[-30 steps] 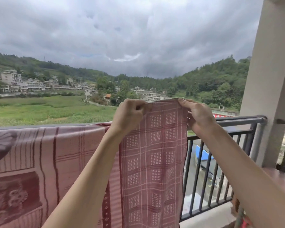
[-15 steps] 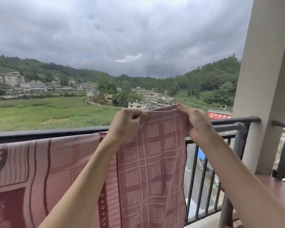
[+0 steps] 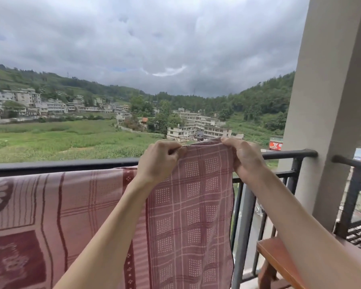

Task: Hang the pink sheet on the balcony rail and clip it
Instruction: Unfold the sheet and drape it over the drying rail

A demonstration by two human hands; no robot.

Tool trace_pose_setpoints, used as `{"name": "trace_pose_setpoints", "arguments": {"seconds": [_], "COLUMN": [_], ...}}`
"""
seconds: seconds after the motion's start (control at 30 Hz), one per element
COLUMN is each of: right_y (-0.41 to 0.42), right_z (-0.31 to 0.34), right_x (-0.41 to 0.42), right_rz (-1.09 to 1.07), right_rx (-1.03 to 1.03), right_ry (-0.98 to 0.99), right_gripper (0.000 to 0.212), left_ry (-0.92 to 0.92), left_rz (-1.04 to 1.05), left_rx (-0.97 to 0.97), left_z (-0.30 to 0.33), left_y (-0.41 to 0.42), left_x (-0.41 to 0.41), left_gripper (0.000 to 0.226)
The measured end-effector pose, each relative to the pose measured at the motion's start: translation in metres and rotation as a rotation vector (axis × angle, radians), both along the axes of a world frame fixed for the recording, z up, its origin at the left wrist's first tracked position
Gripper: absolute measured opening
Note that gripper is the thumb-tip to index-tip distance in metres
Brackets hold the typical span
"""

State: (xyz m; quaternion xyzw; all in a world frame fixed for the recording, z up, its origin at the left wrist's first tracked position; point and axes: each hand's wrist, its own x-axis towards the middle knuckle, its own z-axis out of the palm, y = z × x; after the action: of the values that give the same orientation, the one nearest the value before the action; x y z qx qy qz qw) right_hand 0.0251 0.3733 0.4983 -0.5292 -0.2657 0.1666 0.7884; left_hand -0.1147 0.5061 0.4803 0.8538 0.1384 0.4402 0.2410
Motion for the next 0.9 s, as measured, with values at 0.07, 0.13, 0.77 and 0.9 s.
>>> {"name": "trace_pose_setpoints", "arguments": {"seconds": [0.07,0.13,0.77,0.9], "right_y": [0.000,-0.005,-0.007,-0.002], "right_z": [0.002,0.000,-0.108,-0.131], "right_x": [0.009,0.023,0.051,0.022], "right_rz": [-0.008,-0.045,-0.366,-0.259], "right_rx": [0.005,0.009,-0.349,-0.450], "right_ry": [0.004,0.000,-1.166,-1.435], "right_gripper": [0.033,0.008,0.026,0.035], "left_ry": [0.010,0.006,0.158,0.189], "left_rz": [-0.003,-0.036,0.335,0.480], "left_rx": [-0.004,-0.007,0.221,0.327], "left_z": [0.004,0.002,-0.086,-0.105], "left_y": [0.001,-0.004,-0.043,-0.040], "left_x": [0.009,0.026,0.034,-0.004], "left_gripper": [0.022,0.023,0.028,0.034]}}
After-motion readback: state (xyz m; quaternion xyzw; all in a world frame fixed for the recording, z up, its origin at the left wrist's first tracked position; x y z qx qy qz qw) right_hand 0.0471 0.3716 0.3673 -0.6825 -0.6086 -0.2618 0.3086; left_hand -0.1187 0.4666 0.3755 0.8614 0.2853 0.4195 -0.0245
